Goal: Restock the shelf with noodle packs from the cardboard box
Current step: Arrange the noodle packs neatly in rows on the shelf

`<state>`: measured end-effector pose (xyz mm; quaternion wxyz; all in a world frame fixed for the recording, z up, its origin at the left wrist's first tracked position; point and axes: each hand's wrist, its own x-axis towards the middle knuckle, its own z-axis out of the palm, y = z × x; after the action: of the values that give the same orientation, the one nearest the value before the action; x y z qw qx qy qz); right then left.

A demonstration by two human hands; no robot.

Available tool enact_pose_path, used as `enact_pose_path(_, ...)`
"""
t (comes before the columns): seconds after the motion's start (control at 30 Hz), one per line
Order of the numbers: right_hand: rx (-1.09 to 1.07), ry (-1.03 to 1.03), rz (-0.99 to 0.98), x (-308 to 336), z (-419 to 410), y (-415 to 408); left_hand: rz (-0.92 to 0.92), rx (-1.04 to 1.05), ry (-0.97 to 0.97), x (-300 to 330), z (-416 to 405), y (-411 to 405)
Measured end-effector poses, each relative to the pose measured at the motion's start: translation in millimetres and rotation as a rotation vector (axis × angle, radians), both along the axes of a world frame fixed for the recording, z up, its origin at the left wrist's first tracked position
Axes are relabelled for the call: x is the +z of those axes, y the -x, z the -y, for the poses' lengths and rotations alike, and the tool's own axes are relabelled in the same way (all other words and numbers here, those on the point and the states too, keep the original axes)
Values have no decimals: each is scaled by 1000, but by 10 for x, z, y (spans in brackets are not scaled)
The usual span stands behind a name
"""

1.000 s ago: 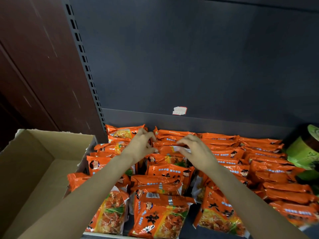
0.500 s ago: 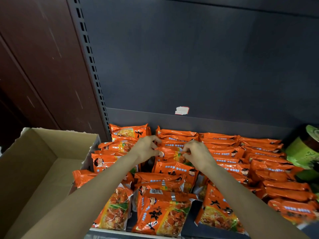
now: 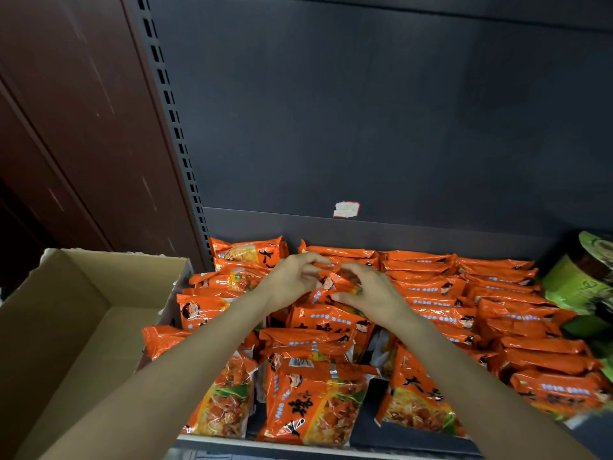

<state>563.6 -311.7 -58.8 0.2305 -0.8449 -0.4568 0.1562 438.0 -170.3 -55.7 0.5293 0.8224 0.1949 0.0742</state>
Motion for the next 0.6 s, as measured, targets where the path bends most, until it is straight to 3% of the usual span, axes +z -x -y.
enact_pose_path(0.13, -70, 4, 24, -35, -98, 29, -27, 38, -71, -37, -49, 80)
enact_pose_path(0.3, -103, -143, -10, -76, -71, 37, -267, 19, -309, -143, -188, 181)
enact_pose_path(0.43, -181, -303, -55, -157, 35, 75, -258, 81, -438, -160, -204, 169)
enact_pose_path(0.5, -197, -288, -99, -173, 55, 61, -240, 119, -469, -143, -217, 147)
enact_pose_path(0.6, -178, -259, -116, -156, 73, 19, -309, 11, -478, -140, -199, 112)
